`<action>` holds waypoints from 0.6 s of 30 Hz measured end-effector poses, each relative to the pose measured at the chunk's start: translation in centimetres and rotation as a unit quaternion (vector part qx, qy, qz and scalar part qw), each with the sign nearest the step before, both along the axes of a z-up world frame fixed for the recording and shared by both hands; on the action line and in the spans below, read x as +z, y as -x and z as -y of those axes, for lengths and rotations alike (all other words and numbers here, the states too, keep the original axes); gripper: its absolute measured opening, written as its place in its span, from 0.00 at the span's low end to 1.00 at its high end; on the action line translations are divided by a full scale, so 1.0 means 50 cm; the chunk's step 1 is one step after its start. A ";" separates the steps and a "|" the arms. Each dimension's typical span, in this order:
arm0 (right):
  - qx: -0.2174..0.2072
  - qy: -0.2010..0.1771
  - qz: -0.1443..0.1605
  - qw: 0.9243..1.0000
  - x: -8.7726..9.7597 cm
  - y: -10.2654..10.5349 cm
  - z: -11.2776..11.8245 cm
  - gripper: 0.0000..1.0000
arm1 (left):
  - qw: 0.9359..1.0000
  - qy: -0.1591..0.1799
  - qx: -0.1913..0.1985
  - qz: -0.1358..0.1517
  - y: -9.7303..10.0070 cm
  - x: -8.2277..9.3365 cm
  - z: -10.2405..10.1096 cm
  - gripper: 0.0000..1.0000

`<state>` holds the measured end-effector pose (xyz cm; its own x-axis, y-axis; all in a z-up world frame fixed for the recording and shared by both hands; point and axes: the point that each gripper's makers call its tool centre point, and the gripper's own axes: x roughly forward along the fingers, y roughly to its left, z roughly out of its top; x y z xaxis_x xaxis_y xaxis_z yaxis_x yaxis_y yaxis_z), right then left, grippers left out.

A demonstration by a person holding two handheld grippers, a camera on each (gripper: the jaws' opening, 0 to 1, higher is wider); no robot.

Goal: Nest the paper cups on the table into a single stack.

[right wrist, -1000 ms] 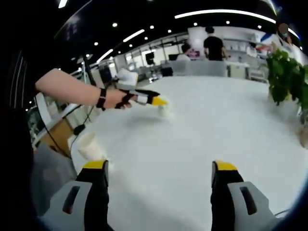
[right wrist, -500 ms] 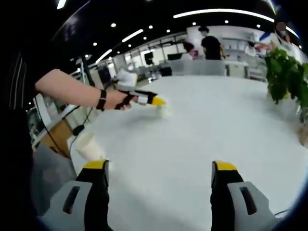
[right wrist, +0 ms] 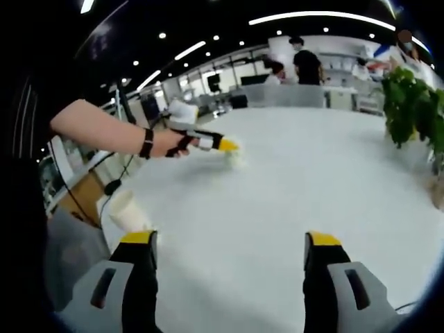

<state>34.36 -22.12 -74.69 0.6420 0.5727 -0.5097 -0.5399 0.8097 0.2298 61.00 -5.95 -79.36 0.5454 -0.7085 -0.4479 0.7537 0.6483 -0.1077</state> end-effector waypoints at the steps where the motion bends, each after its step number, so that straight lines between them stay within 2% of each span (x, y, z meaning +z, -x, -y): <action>1: 0.000 0.000 0.000 1.000 0.000 0.000 0.000 0.85 | 1.000 -0.001 -0.001 0.001 0.000 0.000 0.000 0.38; 18: -0.004 -0.001 0.001 1.000 0.002 0.004 0.001 0.85 | 1.000 0.005 -0.001 -0.001 0.001 0.006 0.002 0.37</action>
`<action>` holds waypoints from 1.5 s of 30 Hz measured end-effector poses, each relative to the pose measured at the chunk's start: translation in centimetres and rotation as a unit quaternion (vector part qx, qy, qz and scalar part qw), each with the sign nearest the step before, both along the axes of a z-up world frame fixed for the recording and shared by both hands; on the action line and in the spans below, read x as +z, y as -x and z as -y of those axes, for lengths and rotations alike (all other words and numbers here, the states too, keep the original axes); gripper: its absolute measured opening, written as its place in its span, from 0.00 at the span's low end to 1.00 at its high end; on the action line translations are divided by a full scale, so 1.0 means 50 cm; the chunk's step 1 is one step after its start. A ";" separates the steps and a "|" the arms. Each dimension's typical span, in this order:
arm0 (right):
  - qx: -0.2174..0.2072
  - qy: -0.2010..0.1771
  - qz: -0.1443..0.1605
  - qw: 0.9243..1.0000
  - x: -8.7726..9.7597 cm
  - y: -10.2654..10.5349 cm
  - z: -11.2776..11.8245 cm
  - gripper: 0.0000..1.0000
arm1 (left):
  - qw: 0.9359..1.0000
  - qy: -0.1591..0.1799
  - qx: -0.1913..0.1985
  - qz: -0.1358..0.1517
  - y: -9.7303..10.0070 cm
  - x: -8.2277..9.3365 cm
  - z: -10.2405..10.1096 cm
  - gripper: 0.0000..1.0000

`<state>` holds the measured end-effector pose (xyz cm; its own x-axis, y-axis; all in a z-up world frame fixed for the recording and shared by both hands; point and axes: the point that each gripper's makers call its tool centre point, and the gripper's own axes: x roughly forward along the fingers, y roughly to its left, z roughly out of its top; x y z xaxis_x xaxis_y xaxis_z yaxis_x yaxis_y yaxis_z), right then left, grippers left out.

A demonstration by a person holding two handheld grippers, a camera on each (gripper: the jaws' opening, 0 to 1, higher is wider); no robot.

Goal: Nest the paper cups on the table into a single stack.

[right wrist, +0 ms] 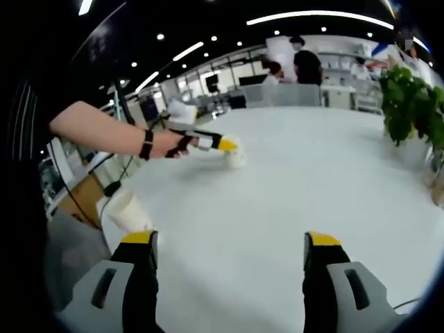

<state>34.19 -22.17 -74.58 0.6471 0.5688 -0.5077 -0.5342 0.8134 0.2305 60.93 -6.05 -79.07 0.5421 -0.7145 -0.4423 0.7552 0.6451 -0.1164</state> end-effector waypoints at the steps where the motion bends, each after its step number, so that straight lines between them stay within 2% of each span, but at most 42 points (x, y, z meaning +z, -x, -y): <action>1: 0.000 0.001 0.001 1.000 0.001 -0.001 0.000 0.85 | 1.000 -0.001 0.000 0.000 0.000 0.001 -0.001 0.37; 8: -0.002 0.002 0.008 1.000 0.013 -0.004 0.001 0.85 | 1.000 0.003 0.002 0.000 0.001 0.008 0.001 0.37; 15: -0.005 -0.003 0.017 1.000 0.034 -0.001 -0.009 0.85 | 1.000 0.005 0.002 0.002 0.010 0.034 -0.007 0.37; 27: -0.002 -0.013 0.033 0.999 0.067 0.011 -0.035 0.84 | 1.000 0.017 0.010 0.009 0.040 0.097 -0.014 0.37; 36: -0.010 -0.015 0.046 0.999 0.094 0.025 -0.032 0.84 | 0.999 0.038 0.018 0.024 0.060 0.160 -0.006 0.37; 38: -0.013 -0.017 0.047 0.999 0.100 0.028 -0.032 0.84 | 0.998 0.055 0.022 0.020 0.066 0.171 -0.005 0.37; 45: -0.021 -0.018 0.051 0.998 0.101 0.040 -0.039 0.84 | 0.998 0.051 0.016 0.027 0.095 0.195 -0.006 0.37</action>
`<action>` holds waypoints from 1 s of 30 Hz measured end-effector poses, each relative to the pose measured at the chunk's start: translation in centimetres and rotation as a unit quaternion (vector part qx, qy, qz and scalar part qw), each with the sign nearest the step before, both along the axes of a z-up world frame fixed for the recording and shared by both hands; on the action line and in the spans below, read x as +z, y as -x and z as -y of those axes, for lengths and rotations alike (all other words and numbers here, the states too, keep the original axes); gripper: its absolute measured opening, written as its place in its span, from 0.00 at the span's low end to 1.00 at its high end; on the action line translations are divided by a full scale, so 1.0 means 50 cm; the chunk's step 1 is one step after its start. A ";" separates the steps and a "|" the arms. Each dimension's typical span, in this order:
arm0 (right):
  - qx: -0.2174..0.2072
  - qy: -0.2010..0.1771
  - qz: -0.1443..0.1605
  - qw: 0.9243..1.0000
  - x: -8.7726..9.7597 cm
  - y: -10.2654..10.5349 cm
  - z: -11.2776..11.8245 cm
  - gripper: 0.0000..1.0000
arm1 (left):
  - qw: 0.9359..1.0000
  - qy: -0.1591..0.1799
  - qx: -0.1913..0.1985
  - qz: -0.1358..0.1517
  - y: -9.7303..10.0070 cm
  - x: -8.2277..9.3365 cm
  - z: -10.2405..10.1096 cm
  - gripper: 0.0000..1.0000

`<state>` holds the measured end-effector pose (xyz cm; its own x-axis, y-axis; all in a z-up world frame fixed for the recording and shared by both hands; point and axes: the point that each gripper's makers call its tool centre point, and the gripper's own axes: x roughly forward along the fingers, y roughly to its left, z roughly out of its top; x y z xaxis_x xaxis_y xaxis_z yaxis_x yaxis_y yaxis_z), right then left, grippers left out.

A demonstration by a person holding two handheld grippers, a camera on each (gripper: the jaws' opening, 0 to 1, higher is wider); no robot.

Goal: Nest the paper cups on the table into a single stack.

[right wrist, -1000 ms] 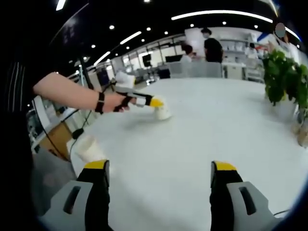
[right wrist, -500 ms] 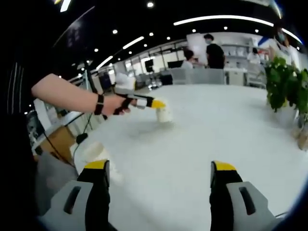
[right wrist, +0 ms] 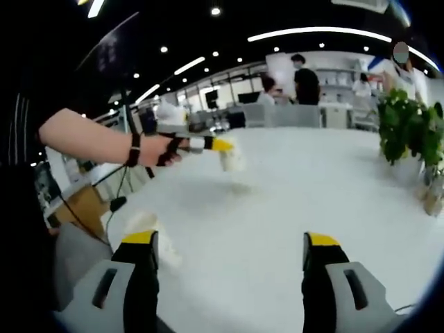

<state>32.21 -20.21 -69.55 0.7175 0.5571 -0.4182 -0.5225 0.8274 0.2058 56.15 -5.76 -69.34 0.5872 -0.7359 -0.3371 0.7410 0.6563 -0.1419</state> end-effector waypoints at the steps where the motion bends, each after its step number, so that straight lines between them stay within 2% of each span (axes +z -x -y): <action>1: 0.001 0.001 0.000 1.000 0.001 0.002 -0.003 0.84 | 1.000 0.000 -0.001 0.003 0.005 0.004 -0.001 0.37; 9: -0.007 -0.003 0.008 1.000 0.002 0.016 -0.019 0.83 | 1.000 -0.009 -0.012 0.009 0.053 0.014 -0.017 0.37; 18: -0.007 -0.007 0.016 1.000 0.015 0.031 -0.048 0.83 | 1.000 -0.005 -0.013 0.018 0.105 0.045 -0.048 0.37; 25: -0.011 -0.011 0.022 1.000 0.021 0.039 -0.066 0.82 | 0.998 -0.006 -0.036 0.044 0.150 0.077 -0.047 0.37; 30: -0.012 -0.016 0.024 1.000 0.022 0.048 -0.080 0.81 | 0.997 -0.006 -0.052 0.049 0.190 0.085 -0.042 0.37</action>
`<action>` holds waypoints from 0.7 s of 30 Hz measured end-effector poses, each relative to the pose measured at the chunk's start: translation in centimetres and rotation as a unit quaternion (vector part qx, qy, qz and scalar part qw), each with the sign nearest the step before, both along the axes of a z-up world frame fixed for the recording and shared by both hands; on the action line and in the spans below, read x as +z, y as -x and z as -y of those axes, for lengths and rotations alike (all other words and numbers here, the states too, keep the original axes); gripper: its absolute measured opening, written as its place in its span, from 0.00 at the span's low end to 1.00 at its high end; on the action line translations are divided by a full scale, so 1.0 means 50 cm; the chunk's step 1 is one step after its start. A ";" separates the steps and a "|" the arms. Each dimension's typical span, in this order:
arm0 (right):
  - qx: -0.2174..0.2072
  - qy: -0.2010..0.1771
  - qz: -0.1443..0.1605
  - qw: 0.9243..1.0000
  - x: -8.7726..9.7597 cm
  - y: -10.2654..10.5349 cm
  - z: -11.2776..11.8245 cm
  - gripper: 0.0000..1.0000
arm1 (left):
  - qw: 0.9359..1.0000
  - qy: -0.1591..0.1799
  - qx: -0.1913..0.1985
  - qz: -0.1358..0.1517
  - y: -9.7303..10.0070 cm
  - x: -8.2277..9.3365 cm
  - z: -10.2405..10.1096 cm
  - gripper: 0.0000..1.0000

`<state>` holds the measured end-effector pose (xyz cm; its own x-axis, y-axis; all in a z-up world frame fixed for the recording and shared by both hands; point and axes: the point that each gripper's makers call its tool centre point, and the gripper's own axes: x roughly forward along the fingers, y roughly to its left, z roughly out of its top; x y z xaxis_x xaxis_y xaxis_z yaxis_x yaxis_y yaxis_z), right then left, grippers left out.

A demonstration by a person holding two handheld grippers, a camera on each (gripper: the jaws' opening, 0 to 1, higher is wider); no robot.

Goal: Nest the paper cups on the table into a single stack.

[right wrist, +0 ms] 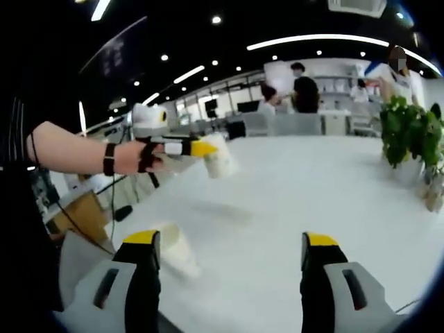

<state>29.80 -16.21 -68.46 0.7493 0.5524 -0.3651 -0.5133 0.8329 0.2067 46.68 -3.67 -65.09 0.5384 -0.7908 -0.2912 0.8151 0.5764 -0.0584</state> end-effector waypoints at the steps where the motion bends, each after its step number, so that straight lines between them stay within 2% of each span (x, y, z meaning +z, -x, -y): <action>1: -0.001 0.000 0.000 1.000 -0.001 0.001 -0.001 0.81 | 1.000 -0.001 -0.001 0.001 0.002 0.000 0.000 0.37; 10: -0.007 -0.006 0.005 1.000 0.003 0.008 -0.018 0.80 | 1.000 0.015 -0.008 0.013 0.060 0.033 -0.004 0.37; 16: -0.007 -0.009 0.005 1.000 0.000 0.010 -0.029 0.80 | 0.999 -0.001 -0.033 0.021 0.103 0.027 0.007 0.37; 21: -0.004 -0.011 0.006 1.000 0.003 0.013 -0.037 0.79 | 0.999 0.004 -0.037 0.028 0.127 0.047 0.009 0.37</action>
<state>29.14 -14.34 -68.33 0.7585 0.5534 -0.3441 -0.5087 0.8328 0.2183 40.31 -4.11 -62.72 0.4927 -0.8319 -0.2554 0.8580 0.5133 -0.0168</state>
